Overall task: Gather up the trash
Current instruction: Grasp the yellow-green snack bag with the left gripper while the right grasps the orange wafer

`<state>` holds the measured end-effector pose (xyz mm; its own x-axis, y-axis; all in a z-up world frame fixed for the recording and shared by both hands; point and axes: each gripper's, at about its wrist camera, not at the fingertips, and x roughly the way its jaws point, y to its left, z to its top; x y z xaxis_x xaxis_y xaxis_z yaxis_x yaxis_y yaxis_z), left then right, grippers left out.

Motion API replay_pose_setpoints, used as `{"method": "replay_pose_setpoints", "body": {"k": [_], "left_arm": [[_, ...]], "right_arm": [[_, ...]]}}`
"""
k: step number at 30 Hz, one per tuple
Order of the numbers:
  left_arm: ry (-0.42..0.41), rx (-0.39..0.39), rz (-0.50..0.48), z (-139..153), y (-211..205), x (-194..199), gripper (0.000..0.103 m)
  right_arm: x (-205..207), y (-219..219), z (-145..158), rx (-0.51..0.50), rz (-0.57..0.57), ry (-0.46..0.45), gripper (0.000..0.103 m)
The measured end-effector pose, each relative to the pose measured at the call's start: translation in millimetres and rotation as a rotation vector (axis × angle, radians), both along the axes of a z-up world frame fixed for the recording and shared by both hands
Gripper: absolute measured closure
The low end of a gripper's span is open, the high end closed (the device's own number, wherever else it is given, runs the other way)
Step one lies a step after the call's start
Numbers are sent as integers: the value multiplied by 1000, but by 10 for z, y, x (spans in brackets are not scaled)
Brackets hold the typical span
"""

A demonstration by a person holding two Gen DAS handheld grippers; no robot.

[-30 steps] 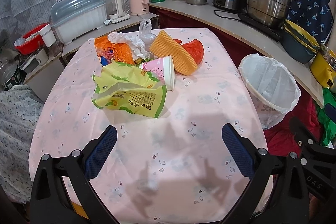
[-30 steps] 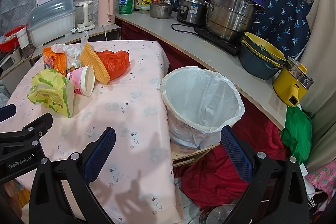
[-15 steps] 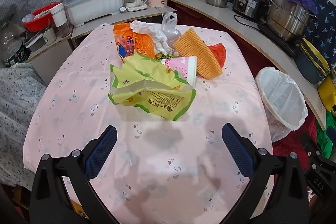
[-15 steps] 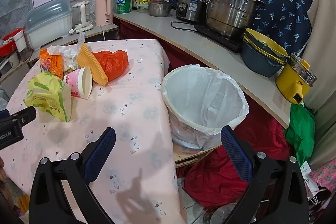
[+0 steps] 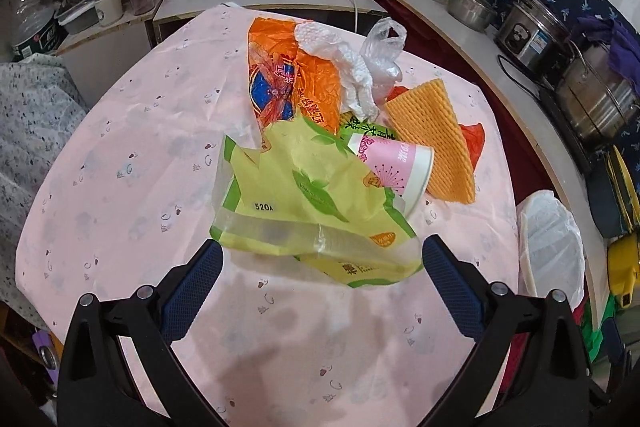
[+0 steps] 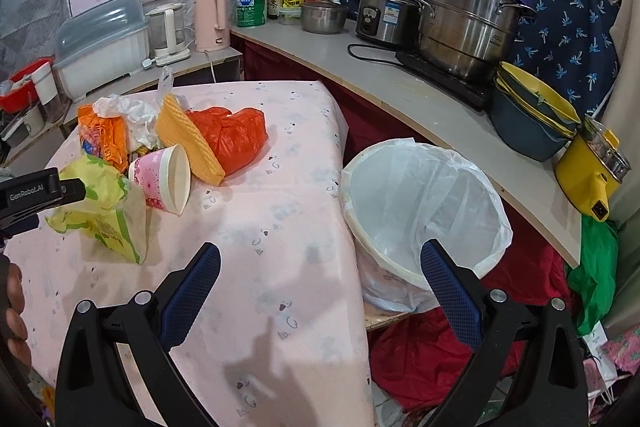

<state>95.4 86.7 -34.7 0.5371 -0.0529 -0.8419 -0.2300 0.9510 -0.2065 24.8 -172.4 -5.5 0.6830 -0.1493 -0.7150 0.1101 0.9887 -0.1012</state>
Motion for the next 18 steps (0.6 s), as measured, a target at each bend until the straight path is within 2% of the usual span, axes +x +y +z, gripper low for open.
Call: {"method": "replay_pose_setpoints", "body": {"k": [4, 8, 10, 11, 13, 16, 18], "left_arm": [[41, -30, 6, -121, 26, 164, 22], [39, -23, -11, -170, 29, 190, 39], [40, -24, -21, -186, 46, 191, 53], [43, -29, -27, -197, 58, 193, 57], [52, -40, -39, -223, 82, 202, 74], [57, -60, -62, -261, 127, 224, 87], [56, -66, -69, -273, 156, 232, 92]], "right_arm": [[212, 49, -20, 46, 25, 1, 7], [464, 158, -54, 84, 64, -1, 7], [604, 244, -88, 97, 92, -6, 9], [683, 291, -114, 100, 105, -2, 12], [846, 386, -180, 109, 128, 14, 18], [1068, 514, -298, 125, 154, 36, 28], [1198, 599, -380, 127, 170, 50, 36]]}}
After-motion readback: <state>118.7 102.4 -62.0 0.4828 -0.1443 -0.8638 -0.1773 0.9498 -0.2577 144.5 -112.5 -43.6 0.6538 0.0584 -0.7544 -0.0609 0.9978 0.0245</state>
